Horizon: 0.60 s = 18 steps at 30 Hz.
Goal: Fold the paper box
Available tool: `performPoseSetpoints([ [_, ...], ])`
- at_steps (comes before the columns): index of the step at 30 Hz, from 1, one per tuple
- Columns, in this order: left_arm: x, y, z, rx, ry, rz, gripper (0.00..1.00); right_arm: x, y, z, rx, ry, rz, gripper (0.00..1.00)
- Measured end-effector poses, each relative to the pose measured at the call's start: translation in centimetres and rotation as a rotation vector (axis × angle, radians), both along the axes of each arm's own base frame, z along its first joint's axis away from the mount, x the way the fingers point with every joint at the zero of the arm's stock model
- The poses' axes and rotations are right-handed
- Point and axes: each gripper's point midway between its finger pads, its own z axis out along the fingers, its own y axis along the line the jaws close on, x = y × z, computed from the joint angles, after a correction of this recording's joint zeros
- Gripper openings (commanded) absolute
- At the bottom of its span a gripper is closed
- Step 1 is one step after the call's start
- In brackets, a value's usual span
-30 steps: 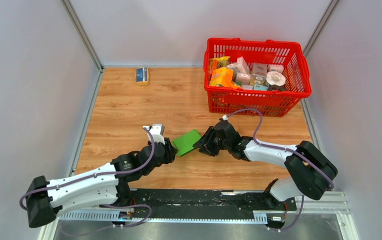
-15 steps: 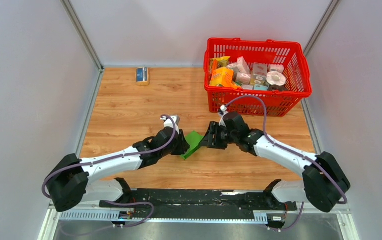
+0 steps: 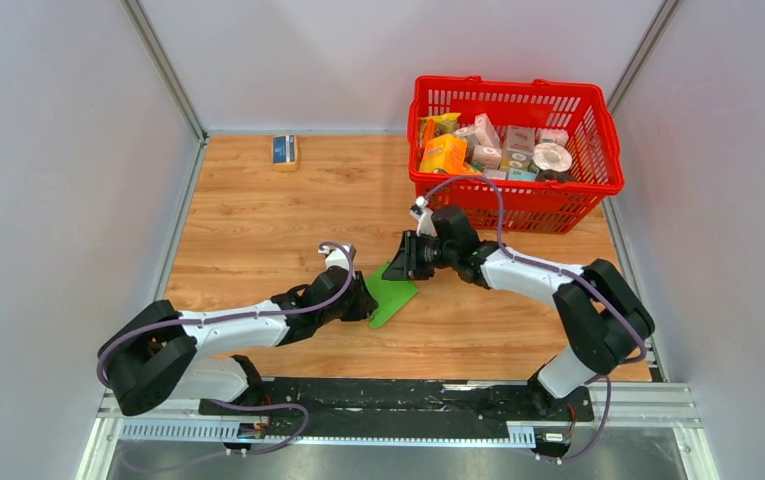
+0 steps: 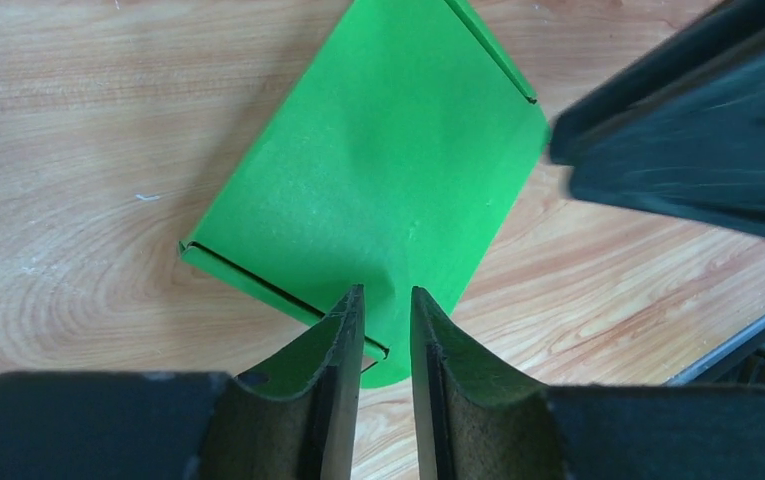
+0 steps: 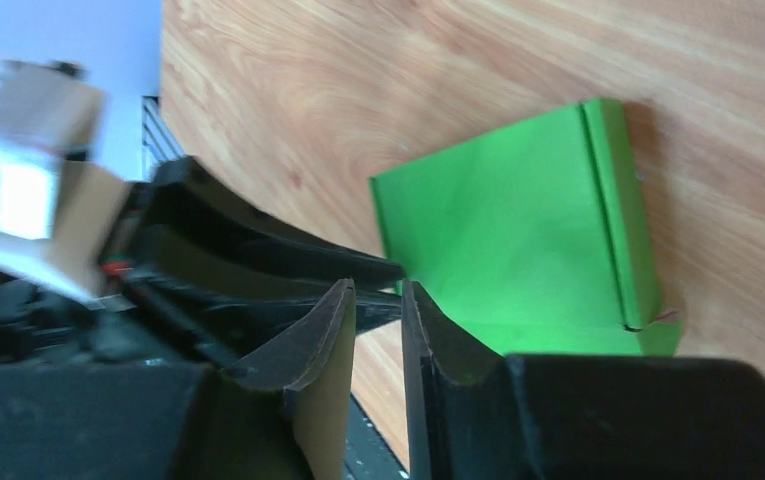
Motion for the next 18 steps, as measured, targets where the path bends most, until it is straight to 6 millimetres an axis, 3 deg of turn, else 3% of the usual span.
performPoseSetpoints([
  [4, -0.3, 0.4, 0.5, 0.018, 0.002, -0.008, 0.35, -0.9, -0.5, -4.2, -0.030, 0.054, 0.008, 0.25],
  [7, -0.3, 0.8, 2.1, 0.029, -0.019, -0.016, 0.40, -2.0, -1.2, -6.2, -0.056, 0.093, 0.010, 0.26],
  [13, -0.2, 1.9, 6.9, -0.022, -0.112, -0.004, 0.48, -1.8, -1.9, -6.4, -0.085, 0.054, 0.018, 0.38],
  [18, -0.8, 3.5, 7.6, -0.021, -0.121, 0.015, 0.55, -0.3, -3.6, -5.6, -0.168, -0.036, -0.005, 0.48],
])
